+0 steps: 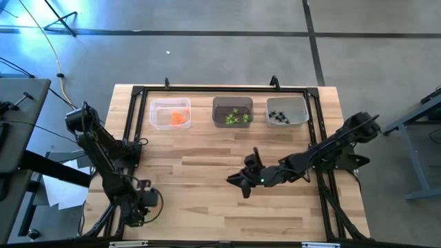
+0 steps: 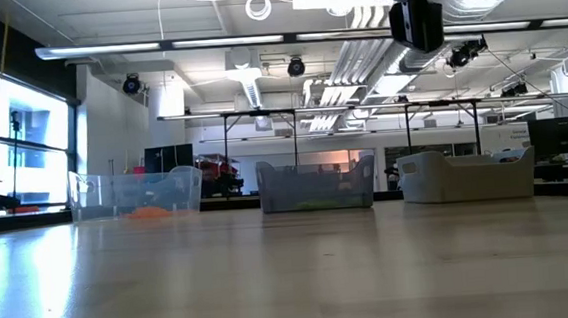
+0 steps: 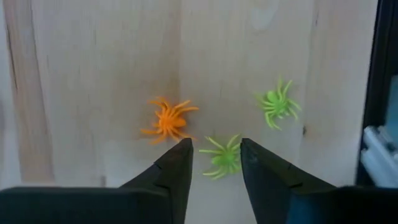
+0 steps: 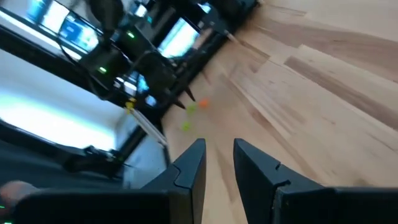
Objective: Sort Halloween decoration
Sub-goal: Put the orange spider toy into the transparent bin
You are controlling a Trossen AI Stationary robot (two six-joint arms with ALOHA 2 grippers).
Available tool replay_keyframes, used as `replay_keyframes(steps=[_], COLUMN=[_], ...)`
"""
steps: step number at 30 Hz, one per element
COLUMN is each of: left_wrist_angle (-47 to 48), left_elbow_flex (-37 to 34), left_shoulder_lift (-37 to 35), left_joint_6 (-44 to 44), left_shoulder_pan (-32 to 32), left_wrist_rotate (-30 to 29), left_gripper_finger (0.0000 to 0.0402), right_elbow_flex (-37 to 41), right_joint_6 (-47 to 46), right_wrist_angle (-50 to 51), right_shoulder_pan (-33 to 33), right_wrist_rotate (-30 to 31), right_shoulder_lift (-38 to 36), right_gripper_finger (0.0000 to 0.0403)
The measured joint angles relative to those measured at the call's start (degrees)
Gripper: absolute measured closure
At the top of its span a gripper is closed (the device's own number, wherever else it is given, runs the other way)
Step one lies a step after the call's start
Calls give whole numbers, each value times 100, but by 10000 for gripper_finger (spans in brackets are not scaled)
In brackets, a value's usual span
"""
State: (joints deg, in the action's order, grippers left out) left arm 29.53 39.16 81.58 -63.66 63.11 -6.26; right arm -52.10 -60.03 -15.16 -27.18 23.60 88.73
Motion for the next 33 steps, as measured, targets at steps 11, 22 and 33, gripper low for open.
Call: replay_keyframes(steps=[11,22,33], left_wrist_angle=[88,320,372], left_elbow_flex=[0,39,32], left_shoulder_lift=[22,655,834], left_joint_6=[1456,1426,710], left_shoulder_pan=[-104,-164,-140], left_wrist_rotate=[-637,-483,-663], left_gripper_finger=[230,215,236], right_elbow_flex=[-345,-345,-345], right_joint_6=[205,206,205], right_wrist_angle=[640,682,738], right_shoulder_pan=[2,13,13], right_wrist_rotate=[0,0,-9], right_shoulder_lift=[21,22,21], right_gripper_finger=[325,324,324])
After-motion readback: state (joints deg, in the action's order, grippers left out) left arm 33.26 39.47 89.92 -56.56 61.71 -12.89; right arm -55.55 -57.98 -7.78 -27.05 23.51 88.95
